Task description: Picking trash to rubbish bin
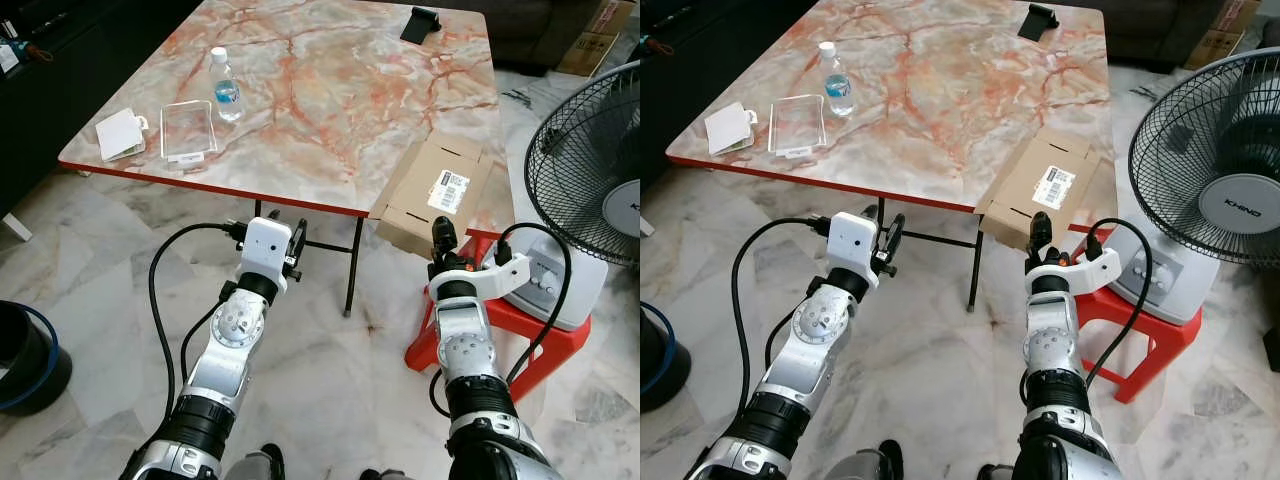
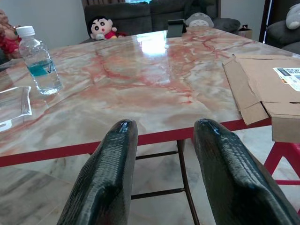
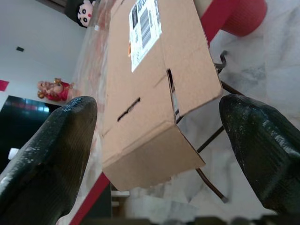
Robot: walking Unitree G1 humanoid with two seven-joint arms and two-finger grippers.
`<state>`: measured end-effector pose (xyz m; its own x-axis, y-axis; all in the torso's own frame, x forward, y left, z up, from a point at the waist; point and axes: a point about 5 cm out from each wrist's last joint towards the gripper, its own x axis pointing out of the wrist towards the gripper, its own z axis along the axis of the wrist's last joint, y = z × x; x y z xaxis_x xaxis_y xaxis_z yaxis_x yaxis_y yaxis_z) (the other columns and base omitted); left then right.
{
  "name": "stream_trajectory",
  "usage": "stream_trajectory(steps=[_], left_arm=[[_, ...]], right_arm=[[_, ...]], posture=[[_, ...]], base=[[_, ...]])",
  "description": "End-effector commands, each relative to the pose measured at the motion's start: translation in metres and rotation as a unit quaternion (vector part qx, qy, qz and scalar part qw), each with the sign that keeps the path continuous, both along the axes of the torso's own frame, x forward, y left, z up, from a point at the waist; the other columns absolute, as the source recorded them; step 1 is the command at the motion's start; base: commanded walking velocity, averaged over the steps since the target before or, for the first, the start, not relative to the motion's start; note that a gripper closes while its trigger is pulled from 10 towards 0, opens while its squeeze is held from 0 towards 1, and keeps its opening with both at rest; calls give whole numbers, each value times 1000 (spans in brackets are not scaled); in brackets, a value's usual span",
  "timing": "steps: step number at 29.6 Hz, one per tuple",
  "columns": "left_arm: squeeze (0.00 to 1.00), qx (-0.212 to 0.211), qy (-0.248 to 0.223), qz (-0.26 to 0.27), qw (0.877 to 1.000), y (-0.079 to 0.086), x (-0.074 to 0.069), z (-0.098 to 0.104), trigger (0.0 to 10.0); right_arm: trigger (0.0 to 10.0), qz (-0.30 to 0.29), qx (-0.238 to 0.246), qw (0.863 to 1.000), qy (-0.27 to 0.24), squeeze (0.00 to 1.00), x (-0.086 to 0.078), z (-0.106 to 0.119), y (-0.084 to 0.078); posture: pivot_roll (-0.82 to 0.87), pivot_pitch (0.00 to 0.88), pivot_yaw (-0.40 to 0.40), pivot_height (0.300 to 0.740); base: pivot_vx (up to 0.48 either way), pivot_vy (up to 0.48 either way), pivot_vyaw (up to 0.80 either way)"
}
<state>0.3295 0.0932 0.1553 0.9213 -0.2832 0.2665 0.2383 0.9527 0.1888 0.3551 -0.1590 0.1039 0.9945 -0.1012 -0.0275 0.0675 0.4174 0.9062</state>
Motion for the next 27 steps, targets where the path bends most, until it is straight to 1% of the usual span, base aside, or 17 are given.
stream_trajectory(steps=[1,11,15,27], left_arm=[[0,6,8,-5,1000,-1,-2,-3,10000],[0,6,11,-7,1000,-2,-2,-4,10000],[0,5,11,-8,1000,-2,-2,-4,10000],[0,5,13,-11,1000,-3,-2,-5,10000]], right_arm=[[10000,4,-8,1000,7,0,-2,-5,2],[10000,15,-14,1000,2,0,-1,-4,5],[10000,34,-11,999,-3,0,-1,-4,11],[10000,54,-18,998,-5,0,-1,-6,17]], posture=[[121,190,-4,740],[122,190,-5,740],[121,188,-5,740],[122,189,-6,740]], base=[[0,0,0],[0,0,0],[0,0,0],[0,0,0]])
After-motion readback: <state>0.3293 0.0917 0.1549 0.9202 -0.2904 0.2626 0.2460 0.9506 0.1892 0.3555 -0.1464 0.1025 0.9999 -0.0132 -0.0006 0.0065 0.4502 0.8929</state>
